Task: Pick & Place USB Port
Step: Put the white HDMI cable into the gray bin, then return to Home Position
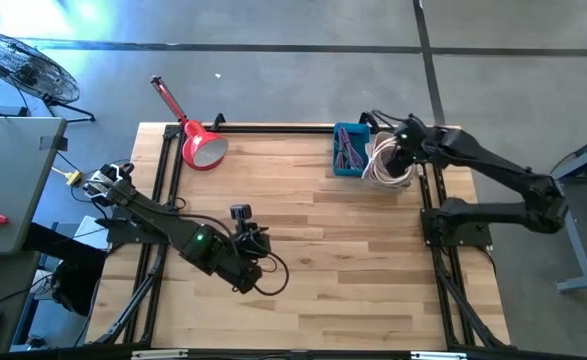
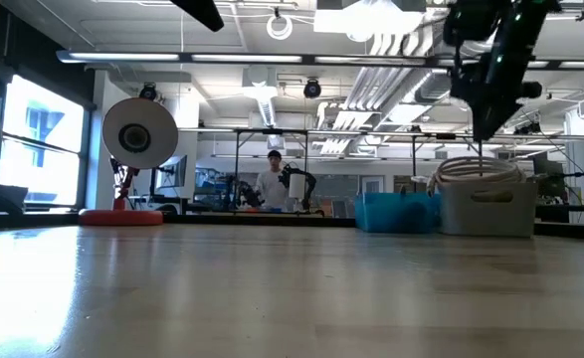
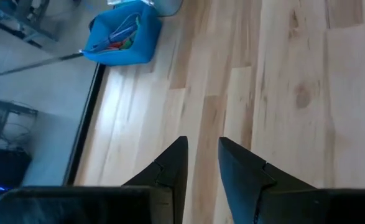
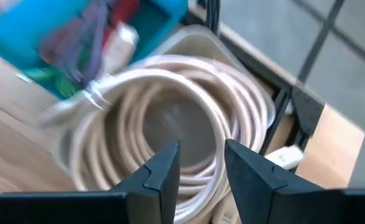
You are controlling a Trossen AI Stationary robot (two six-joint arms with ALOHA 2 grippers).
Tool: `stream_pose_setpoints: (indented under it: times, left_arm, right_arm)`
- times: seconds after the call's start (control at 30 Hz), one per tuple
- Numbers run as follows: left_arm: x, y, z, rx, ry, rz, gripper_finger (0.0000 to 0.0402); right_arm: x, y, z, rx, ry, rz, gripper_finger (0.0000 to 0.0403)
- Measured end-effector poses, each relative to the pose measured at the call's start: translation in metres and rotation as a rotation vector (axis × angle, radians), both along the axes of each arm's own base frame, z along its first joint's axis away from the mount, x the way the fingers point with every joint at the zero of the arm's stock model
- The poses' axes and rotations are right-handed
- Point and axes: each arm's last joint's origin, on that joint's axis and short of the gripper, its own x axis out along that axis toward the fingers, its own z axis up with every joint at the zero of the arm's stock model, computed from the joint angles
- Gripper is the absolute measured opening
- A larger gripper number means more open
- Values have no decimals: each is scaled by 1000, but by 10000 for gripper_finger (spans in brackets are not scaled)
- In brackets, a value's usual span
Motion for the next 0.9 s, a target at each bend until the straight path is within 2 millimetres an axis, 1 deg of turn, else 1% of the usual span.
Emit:
stream_pose_setpoints:
  times: [0.13, 0.27, 0.37, 0.43, 0.53, 0.6, 0.67, 0.77, 0.83, 0.9]
  left_arm:
    - [0, 1, 1, 53, 32, -43, 85]
    - [-6, 4, 8, 158, 89, -127, 85]
    - [-20, 13, 22, 188, 76, -117, 85]
    - [-36, 23, 35, 227, 81, -98, 85]
    - [-66, 41, 54, 233, 76, -51, 85]
    - [-89, 51, 65, 222, 83, -50, 85]
    - [-111, 57, 72, 221, 107, -91, 85]
    - [-136, 57, 72, 223, 112, -182, 85]
    - [-150, 55, 69, 216, 66, -228, 85]
    - [-162, 56, 64, 224, -6, -242, 85]
  right_arm:
    - [-12, 18, 29, -94, -129, 42, 118]
    - [-30, 41, 52, -135, -319, 139, 119]
    - [-45, 59, 62, -142, -433, 265, 119]
    - [-57, 71, 66, -141, -486, 385, 119]
    - [-74, 88, 62, -108, -552, 553, 119]
    - [-85, 96, 58, -113, -598, 619, 119]
    - [-93, 103, 49, -117, -635, 662, 119]
    - [-103, 109, 38, -158, -706, 702, 119]
    - [-105, 112, 30, -182, -768, 746, 119]
    - [-104, 115, 27, -221, -871, 832, 119]
